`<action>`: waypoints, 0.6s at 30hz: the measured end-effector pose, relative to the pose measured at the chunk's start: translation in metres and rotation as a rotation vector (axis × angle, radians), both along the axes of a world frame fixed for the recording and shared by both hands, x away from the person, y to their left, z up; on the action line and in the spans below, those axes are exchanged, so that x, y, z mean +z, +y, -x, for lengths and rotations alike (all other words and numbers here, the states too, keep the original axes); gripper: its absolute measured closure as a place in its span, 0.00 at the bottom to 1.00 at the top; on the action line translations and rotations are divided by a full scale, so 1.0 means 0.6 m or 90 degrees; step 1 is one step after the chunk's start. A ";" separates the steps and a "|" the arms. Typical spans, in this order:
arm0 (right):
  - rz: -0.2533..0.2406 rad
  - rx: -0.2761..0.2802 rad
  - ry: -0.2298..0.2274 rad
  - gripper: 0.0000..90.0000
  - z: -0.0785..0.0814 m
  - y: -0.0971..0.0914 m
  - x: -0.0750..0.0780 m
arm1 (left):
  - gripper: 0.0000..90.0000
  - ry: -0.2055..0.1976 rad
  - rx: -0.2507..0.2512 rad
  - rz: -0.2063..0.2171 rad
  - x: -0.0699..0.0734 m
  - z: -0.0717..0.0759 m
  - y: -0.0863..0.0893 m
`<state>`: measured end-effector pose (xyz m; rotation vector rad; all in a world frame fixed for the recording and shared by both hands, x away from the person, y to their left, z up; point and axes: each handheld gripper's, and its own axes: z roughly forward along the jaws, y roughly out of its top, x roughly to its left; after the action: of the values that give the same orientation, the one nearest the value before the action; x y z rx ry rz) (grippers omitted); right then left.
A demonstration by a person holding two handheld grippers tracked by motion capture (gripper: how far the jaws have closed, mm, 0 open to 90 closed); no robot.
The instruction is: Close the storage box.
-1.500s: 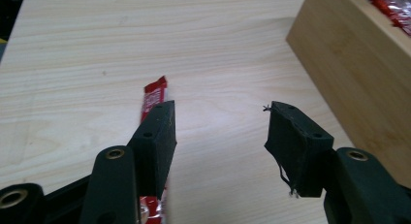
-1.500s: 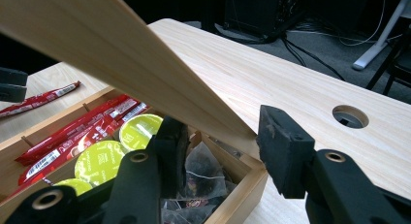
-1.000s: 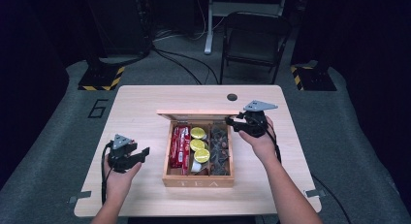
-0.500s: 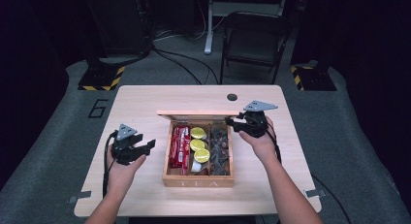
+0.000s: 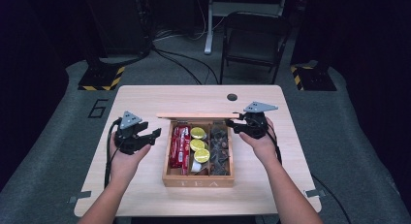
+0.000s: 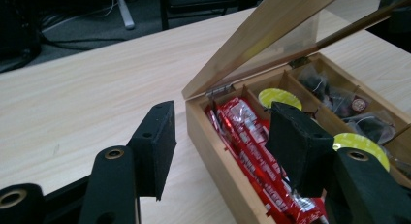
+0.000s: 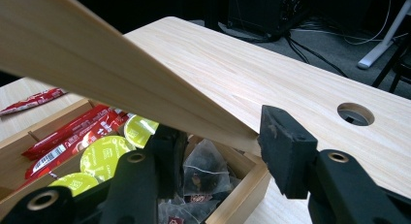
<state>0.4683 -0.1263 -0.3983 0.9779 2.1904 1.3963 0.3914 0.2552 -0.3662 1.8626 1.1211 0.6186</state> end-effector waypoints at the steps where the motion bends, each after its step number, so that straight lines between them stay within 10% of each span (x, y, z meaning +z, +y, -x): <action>1: 0.000 0.002 0.000 0.59 0.000 -0.001 0.000 | 0.48 -0.006 -0.003 -0.002 0.006 -0.001 -0.004; 18: -0.009 -0.001 -0.001 0.59 -0.003 -0.001 -0.001 | 0.50 -0.039 -0.024 -0.016 0.043 -0.008 -0.032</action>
<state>0.4700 -0.1268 -0.3987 0.9830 2.1811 1.4133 0.3963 0.2360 -0.3402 1.8688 1.0413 0.6668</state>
